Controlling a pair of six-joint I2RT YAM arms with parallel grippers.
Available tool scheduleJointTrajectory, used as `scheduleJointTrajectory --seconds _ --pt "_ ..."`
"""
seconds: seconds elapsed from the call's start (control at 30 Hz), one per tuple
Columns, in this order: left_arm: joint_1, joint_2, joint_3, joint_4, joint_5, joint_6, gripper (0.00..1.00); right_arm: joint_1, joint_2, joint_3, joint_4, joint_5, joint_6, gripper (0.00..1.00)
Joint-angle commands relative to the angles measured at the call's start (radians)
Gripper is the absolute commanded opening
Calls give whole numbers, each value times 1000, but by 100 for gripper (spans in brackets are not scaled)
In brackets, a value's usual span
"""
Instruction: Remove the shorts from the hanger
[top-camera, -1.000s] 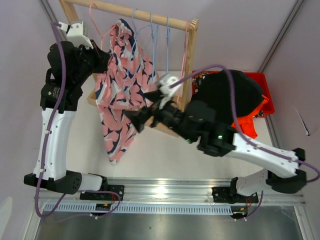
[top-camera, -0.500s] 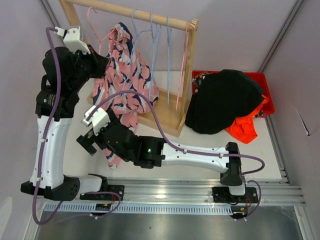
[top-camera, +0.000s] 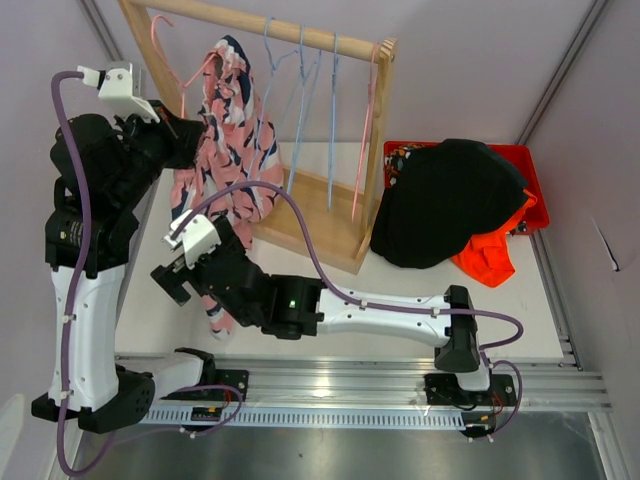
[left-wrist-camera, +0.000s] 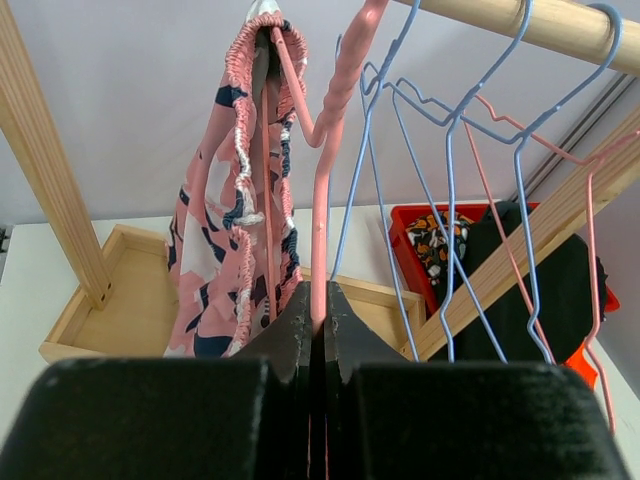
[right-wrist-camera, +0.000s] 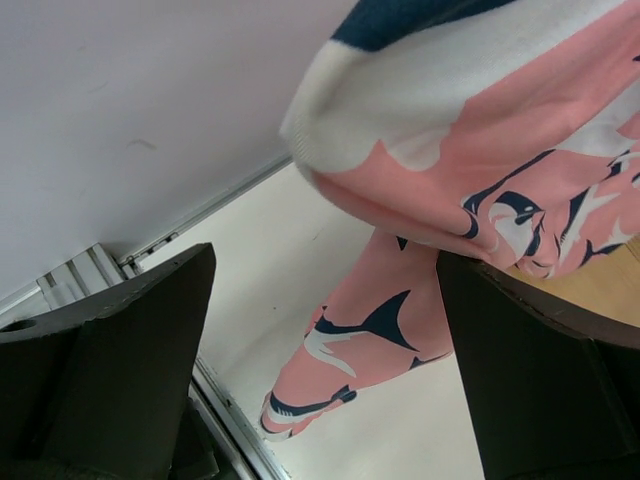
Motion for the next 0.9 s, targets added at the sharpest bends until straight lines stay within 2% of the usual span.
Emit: scheduleJointTrajectory --seconds 0.0,0.27,0.4,0.5,0.53,0.57,0.6,0.63,0.7,0.73,0.83,0.87 --pt "-5 -9 18 41 9 11 0 40 -5 46 66 98 -12 99" --pt "-5 -23 13 38 23 4 0 92 47 124 123 279 -136 99" --pt "-5 -34 18 33 40 -3 0 89 106 191 152 291 -170 97" --pt "-5 -38 19 33 43 -3 0 77 144 207 152 284 -159 82" --pt "-5 -40 18 33 38 -1 0 72 153 219 148 282 -144 72" --pt "-5 -40 16 32 35 2 0 69 164 220 143 282 -136 67" --pt "-5 -40 16 33 34 5 0 69 167 220 138 281 -126 58" --pt "-5 -40 12 33 32 7 0 69 167 217 140 279 -117 34" --pt "-5 -34 12 35 26 11 0 72 166 210 88 287 -80 8" --pt "-5 -31 18 36 14 14 0 80 163 196 77 296 -64 0" --pt "-5 -2 53 27 -9 27 0 109 117 118 97 317 -26 0" --pt "-5 6 62 26 -14 27 0 138 100 45 109 342 -18 0"
